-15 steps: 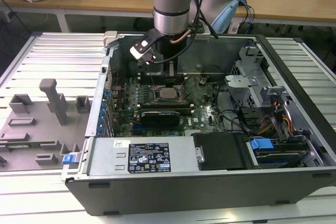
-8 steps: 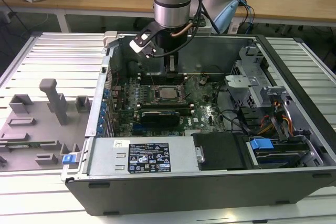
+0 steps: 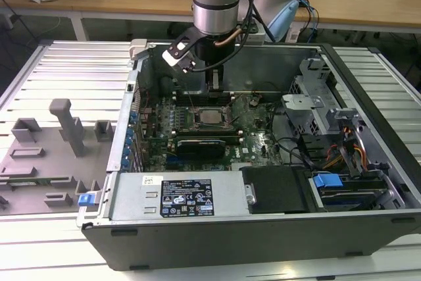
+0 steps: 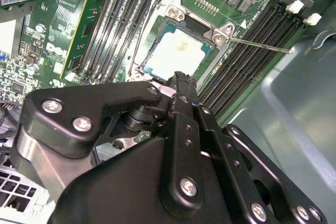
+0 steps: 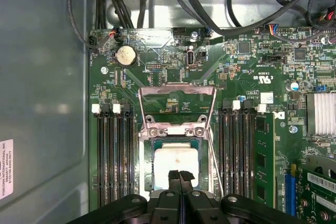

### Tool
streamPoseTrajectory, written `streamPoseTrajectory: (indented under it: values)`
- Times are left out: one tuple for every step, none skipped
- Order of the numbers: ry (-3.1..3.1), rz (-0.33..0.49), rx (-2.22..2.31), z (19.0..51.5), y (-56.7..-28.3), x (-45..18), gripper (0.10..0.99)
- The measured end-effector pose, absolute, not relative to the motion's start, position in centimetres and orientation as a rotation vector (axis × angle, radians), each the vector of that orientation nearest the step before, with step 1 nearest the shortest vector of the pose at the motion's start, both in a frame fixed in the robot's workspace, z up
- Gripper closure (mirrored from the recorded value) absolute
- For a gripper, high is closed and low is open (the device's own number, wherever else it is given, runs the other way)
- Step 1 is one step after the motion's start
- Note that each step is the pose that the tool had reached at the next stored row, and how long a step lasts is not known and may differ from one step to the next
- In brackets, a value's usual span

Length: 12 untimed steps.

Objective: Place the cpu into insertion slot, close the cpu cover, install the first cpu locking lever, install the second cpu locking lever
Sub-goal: 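Close the cpu cover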

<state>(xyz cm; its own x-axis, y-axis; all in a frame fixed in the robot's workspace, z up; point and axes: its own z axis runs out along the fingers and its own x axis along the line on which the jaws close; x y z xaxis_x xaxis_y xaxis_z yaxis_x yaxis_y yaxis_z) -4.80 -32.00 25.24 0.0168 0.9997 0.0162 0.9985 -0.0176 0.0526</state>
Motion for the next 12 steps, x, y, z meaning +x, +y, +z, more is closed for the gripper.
streamPoseTrajectory:
  values:
    - [2.183,0.075,2.221,25.2,-32.0,-4.8,0.98]
    - [2.183,0.075,2.221,25.2,-32.0,-4.8,0.98]
    - [2.183,0.075,2.221,25.2,-32.0,-4.8,0.98]
    - [2.183,0.075,2.221,25.2,-32.0,-4.8,0.98]
    - [2.183,0.075,2.221,25.2,-32.0,-4.8,0.98]
    - [2.183,0.074,2.221,25.2,-32.0,-4.8,0.98]
    - [2.183,0.074,2.221,25.3,-32.0,-4.8,0.98]
    - [2.183,0.074,2.221,25.4,-32.0,-4.8,0.98]
    - [2.183,0.074,2.221,25.6,-32.0,-4.8,0.98]
    - [2.183,0.074,2.221,25.9,-32.0,-4.8,0.98]
    - [2.183,0.074,2.221,26.3,-32.0,-4.8,0.98]
    - [2.183,0.074,2.221,26.7,-32.0,-4.8,0.98]
